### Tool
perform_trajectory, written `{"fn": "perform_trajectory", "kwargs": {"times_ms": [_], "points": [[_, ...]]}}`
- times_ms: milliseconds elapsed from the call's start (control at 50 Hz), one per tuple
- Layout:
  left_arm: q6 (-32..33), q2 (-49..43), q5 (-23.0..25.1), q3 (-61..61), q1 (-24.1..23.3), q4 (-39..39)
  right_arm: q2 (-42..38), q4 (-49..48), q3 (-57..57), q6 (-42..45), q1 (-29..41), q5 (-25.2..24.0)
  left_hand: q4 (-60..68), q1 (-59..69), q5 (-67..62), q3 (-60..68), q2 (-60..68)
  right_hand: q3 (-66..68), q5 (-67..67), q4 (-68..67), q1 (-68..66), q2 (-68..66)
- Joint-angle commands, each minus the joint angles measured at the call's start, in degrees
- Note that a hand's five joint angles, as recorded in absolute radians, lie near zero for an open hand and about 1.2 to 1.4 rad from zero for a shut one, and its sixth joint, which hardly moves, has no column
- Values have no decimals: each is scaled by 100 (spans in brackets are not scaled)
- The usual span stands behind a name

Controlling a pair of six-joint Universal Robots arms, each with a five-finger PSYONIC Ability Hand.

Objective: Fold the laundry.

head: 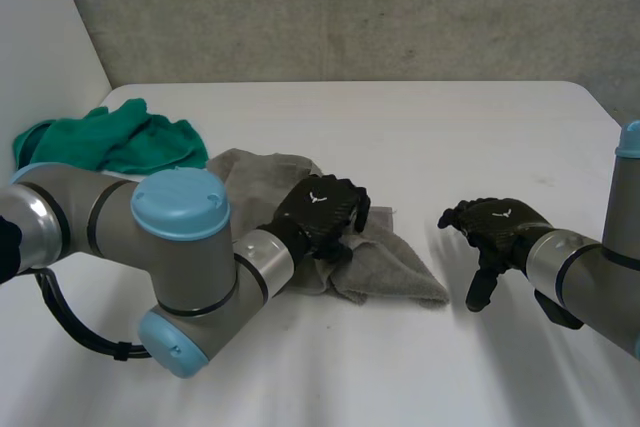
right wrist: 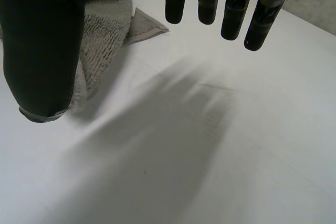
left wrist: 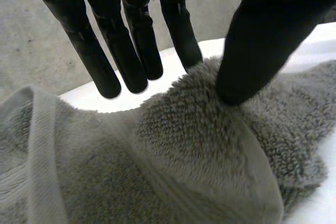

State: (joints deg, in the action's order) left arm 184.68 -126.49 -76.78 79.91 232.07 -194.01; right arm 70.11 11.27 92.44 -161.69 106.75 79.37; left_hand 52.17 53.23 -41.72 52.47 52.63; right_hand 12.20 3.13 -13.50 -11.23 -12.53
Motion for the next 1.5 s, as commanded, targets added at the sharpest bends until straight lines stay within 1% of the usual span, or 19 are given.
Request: {"fn": "perform_trajectory", "kwargs": {"times_ms": [20,220,400,480,640,780,860,940,1000,1040,1060,1140,1160,1220,1240,1300,1320,1400,1500], "points": [[235,115,-311,42,5,126,-6,7,-156,-3,-14,-79,2783,2677,-2828,2753,2737,-220,-313,350,123,253],[938,1398,-381,385,101,179,-67,454,-762,138,-67,-308,2783,2677,-2828,2753,2737,-220,-313,350,123,253],[991,2444,-381,578,321,320,-76,1193,-1176,42,-41,-879,2783,2677,-2828,2753,2737,-220,-313,350,123,253],[982,2883,-381,587,365,329,-111,1176,-1202,-493,-5,-994,2783,2677,-2828,2753,2737,-220,-313,350,123,253],[1000,3350,-373,561,365,320,-585,580,-1141,-2460,213,-1503,2783,2677,-2828,2753,2737,-220,-313,350,123,253],[1009,3394,-381,534,365,329,-1165,-124,-1263,-3666,768,-1319,2783,2677,-2828,2753,2737,-220,-313,350,123,253],[1000,3403,-390,534,365,329,-1613,-467,-1614,-4159,1084,-916,2783,2677,-2828,2753,2737,-220,-313,350,123,253],[1000,3490,-399,534,357,329,-2175,-635,-2324,-4222,1339,-249,2783,2677,-2828,2753,2737,-220,-313,350,123,253],[1000,3622,-408,552,365,329,-2527,-591,-2739,-4099,1374,78,2783,2677,-2828,2753,2737,2018,1925,-1887,-2114,-1984],[1000,3762,-408,578,365,320,-2704,-556,-2951,-3836,1401,236,2783,2677,-2828,2753,2737,5794,5701,-5663,-5891,-5761],[1008,3807,-408,578,365,320,-2695,-564,-2969,-3704,1375,263,2783,2677,-2828,2753,2737,6771,6677,-6640,-6867,-6737],[1009,3965,-408,639,532,320,-2196,-713,-2802,-2537,1261,263,2783,2677,-2828,2753,2737,6780,6687,-6650,-6877,-6747],[1009,3991,-408,666,611,320,-1777,-766,-2697,-1855,1199,228,2783,2677,-2828,2753,2737,6780,6687,-6650,-6877,-6747],[1017,4097,-390,780,945,329,-1019,-697,-2521,-727,1024,158,2783,2677,-2828,2753,2737,6780,6687,-6650,-6877,-6747],[1017,4123,-390,806,1041,337,-590,-566,-2425,8,884,105,2783,2677,-2828,2753,2737,6780,6687,-6650,-6877,-6747],[1017,4159,-364,921,1288,408,-51,-206,-2354,1031,724,61,2783,2677,-2828,2753,2737,6780,6687,-6650,-6877,-6747],[1017,4159,-364,956,1332,434,272,161,-2406,1609,689,61,2783,2677,-2828,2753,2737,6780,6687,-6650,-6877,-6747],[1009,4124,-355,1088,1455,575,792,927,-2651,2194,619,79,2783,2677,-2828,2753,2737,6780,6687,-6650,-6877,-6747],[1017,4001,-338,1316,1499,654,1154,1754,-2977,2291,636,70,2783,2677,-2828,2753,2737,6780,6687,-6650,-6877,-6747]]}}
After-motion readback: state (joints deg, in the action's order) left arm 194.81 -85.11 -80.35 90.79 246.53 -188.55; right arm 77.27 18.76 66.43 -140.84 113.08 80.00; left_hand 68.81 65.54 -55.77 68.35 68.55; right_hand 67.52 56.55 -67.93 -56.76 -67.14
